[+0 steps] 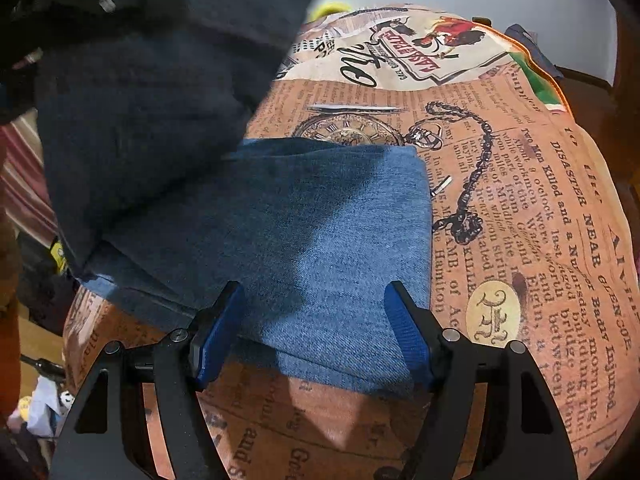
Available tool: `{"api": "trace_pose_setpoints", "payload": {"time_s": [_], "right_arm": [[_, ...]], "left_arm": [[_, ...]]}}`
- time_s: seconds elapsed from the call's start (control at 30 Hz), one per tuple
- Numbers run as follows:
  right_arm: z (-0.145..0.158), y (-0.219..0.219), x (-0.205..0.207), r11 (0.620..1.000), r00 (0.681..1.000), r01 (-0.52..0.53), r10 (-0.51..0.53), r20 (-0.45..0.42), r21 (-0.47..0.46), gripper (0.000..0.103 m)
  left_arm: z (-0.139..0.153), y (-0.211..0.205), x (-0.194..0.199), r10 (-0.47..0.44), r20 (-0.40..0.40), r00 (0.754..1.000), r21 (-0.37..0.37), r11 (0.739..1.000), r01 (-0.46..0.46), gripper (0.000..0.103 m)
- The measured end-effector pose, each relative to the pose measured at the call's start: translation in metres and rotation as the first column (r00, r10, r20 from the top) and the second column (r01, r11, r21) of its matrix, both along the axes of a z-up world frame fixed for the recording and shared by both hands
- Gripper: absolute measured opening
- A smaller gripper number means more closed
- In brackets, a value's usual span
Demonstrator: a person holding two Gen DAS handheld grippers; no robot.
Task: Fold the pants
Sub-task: 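Grasp the jeans edge with the left tool and lift it up, then fold the lifted jeans over the stack and open the left tool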
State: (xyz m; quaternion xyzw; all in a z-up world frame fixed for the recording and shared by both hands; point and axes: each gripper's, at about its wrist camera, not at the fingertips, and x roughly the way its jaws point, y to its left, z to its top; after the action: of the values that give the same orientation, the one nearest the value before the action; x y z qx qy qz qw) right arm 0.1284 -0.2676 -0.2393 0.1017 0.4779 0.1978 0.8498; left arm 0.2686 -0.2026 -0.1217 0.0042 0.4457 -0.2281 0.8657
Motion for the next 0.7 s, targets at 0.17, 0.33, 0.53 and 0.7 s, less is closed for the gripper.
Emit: {"api": "trace_pose_setpoints", "payload": {"time_s": [0.17, 0.33, 0.53, 0.7], "right_arm": [[0.004, -0.003, -0.004, 1.000, 1.000, 0.012, -0.012, 0.006, 0.008, 0.069], [0.007, -0.005, -0.010, 1.000, 1.000, 0.023, -0.023, 0.004, 0.000, 0.069], [0.007, -0.008, -0.018, 0.999, 1.000, 0.028, -0.028, 0.007, -0.028, 0.069], [0.006, -0.016, -0.024, 0.998, 0.998, 0.055, -0.055, -0.020, -0.003, 0.070]], "left_arm": [[-0.018, -0.028, -0.009, -0.080, -0.095, 0.992, 0.068, 0.994, 0.086, 0.053], [0.006, -0.014, -0.022, -0.091, -0.058, 0.994, -0.025, 0.996, 0.090, 0.082], [0.031, 0.026, -0.011, 0.011, 0.108, 0.994, 0.058, 0.998, -0.018, 0.098], [0.016, 0.077, 0.032, 0.117, 0.140, 0.983, 0.166, 0.976, -0.139, 0.098]]}}
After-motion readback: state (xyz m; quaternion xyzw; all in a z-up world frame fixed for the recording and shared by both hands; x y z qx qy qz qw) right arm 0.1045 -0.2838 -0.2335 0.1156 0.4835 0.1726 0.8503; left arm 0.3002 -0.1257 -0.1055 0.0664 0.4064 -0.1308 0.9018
